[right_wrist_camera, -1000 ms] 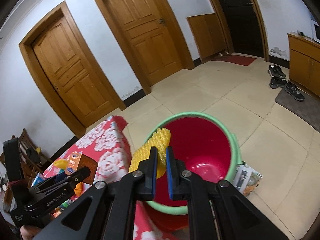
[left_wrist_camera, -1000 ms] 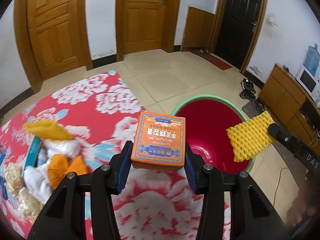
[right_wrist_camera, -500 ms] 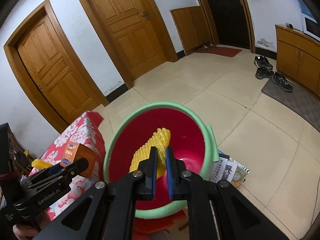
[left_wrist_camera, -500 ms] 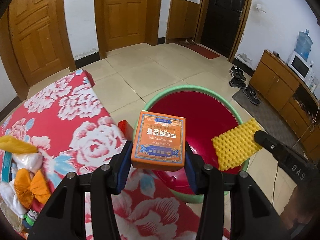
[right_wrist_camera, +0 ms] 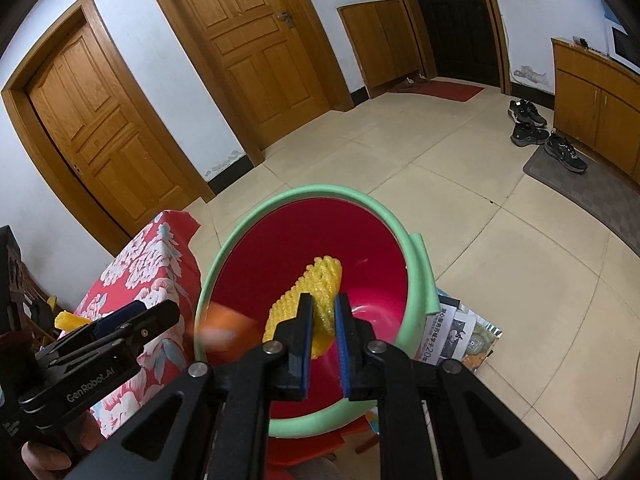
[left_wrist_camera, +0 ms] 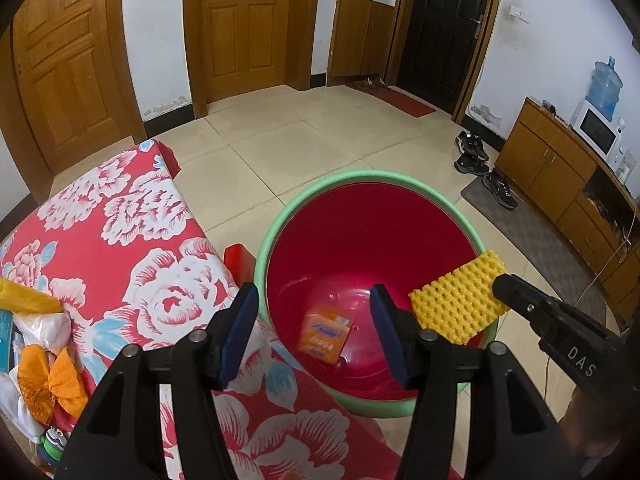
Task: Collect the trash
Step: 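Open the left tool to drop the orange box while the right tool drops the foam net into the bucket, then move both tools back over the table toward the remaining trash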
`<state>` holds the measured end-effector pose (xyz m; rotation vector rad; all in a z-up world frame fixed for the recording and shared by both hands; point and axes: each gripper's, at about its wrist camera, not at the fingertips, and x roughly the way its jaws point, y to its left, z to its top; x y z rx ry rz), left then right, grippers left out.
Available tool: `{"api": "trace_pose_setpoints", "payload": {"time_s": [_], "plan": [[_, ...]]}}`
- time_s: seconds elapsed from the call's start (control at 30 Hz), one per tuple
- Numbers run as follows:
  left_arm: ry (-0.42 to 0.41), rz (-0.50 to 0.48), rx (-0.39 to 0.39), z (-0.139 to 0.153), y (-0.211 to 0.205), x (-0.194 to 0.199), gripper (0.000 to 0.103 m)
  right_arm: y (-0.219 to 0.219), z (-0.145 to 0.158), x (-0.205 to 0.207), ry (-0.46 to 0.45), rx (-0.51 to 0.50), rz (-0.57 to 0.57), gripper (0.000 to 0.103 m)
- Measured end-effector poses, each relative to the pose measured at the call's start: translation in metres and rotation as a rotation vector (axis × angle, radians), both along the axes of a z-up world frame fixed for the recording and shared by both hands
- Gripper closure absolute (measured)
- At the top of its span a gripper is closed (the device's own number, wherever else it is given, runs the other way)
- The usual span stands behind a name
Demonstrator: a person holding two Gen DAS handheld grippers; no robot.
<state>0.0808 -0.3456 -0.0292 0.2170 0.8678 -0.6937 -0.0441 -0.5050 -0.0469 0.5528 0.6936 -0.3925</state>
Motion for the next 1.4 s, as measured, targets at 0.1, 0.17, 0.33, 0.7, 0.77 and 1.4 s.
{"api": "trace_pose_setpoints", "payload": {"time_s": [0.1, 0.17, 0.33, 0.7, 0.77, 1.4], "plan": [[-0.002, 0.004, -0.005, 0.003, 0.001, -0.001, 0.044, 0.001, 0.000, -0.001, -0.005, 0.006, 0.002, 0.080], [-0.001, 0.011, -0.006, 0.004, 0.003, -0.001, 0.044, 0.002, 0.002, -0.001, -0.011, 0.008, 0.005, 0.074], [0.005, 0.031, -0.012, 0.007, 0.012, 0.001, 0.044, 0.006, 0.007, -0.002, -0.018, 0.004, 0.007, 0.062], [0.003, 0.091, -0.037, 0.020, 0.046, -0.004, 0.044, 0.025, 0.023, -0.006, -0.047, 0.001, 0.045, 0.050], [-0.002, 0.101, -0.042, 0.024, 0.054, -0.005, 0.044, 0.029, 0.025, -0.007, -0.054, 0.010, 0.057, 0.048], [-0.034, 0.274, -0.073, 0.047, 0.155, -0.017, 0.044, 0.097, 0.053, -0.009, -0.096, -0.006, 0.165, 0.033]]}}
